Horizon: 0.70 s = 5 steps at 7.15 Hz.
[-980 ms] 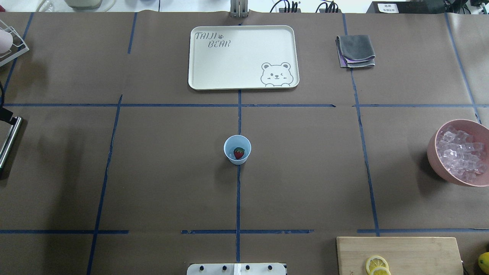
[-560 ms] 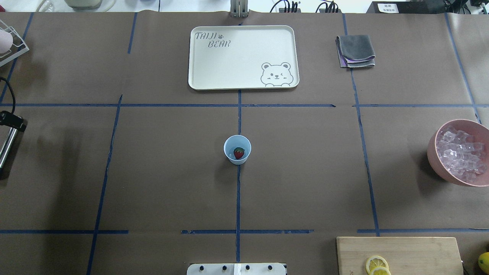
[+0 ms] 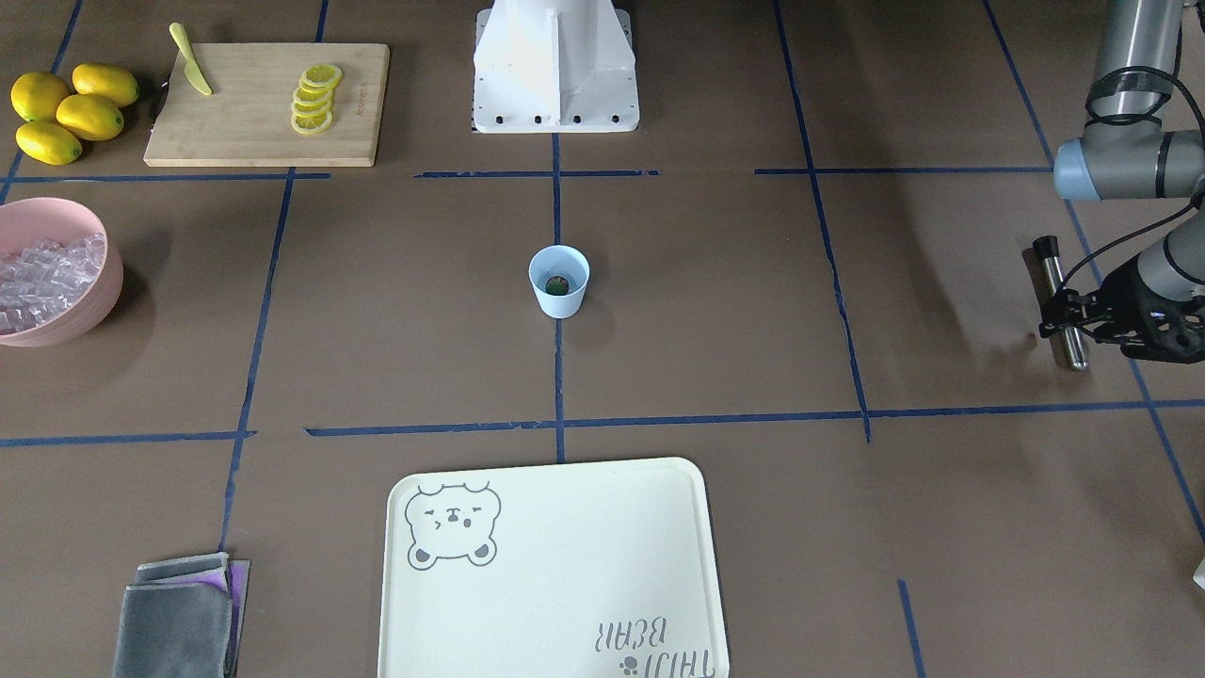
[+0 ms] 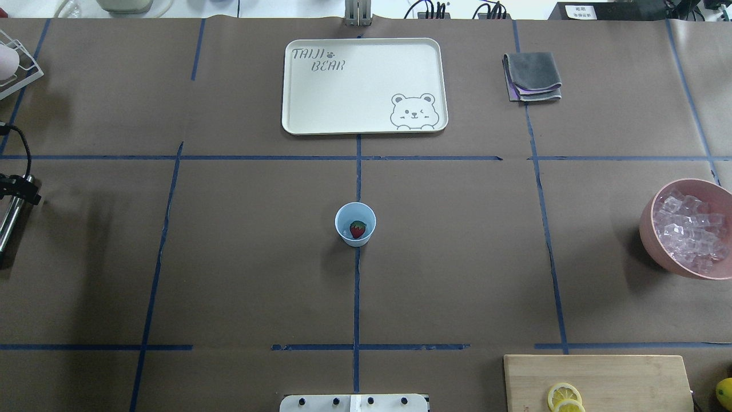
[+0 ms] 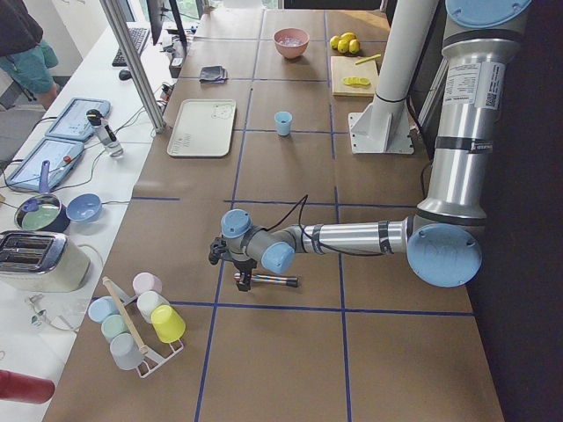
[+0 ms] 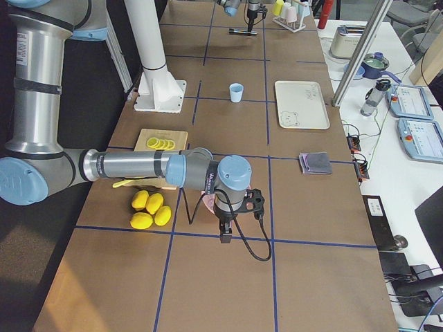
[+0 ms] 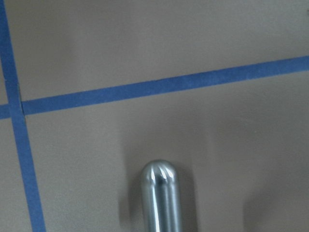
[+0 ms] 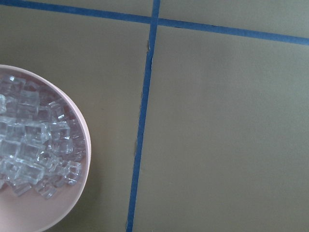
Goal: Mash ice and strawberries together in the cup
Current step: 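Grasp the steel muddler with the left gripper and lift it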
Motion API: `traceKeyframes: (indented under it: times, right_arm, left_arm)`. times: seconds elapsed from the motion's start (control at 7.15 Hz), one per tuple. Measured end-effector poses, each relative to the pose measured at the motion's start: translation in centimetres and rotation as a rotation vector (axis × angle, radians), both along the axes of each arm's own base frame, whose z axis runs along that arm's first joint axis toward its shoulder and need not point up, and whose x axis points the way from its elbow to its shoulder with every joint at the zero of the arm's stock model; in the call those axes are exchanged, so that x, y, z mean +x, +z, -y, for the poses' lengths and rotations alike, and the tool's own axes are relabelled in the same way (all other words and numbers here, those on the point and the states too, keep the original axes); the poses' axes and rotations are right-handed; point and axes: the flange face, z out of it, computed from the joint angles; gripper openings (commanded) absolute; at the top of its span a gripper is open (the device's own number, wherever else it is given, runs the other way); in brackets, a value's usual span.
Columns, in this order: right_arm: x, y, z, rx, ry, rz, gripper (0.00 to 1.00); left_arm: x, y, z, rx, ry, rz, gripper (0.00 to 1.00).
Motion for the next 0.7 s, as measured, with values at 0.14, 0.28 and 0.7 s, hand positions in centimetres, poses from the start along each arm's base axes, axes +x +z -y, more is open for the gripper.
traceKeyframes:
  times: [0.14,0.28,0.7]
  right_arm:
    - [0.0,0.0,0.0,0.001,0.000,0.000,1.00]
    - [0.0,0.0,0.0,0.000,0.000,0.000,1.00]
    - [0.0,-0.2,0.0,0.002,0.002,0.000,1.00]
  left_arm:
    - [0.0,-0.1,0.1,0.006,0.003,0.000,0.00]
    - [0.0,-0.2,0.0,0.016,0.006,-0.002,0.00]
    - [-0.9,-4.0,0.6,0.101,-0.012,-0.043,0.01]
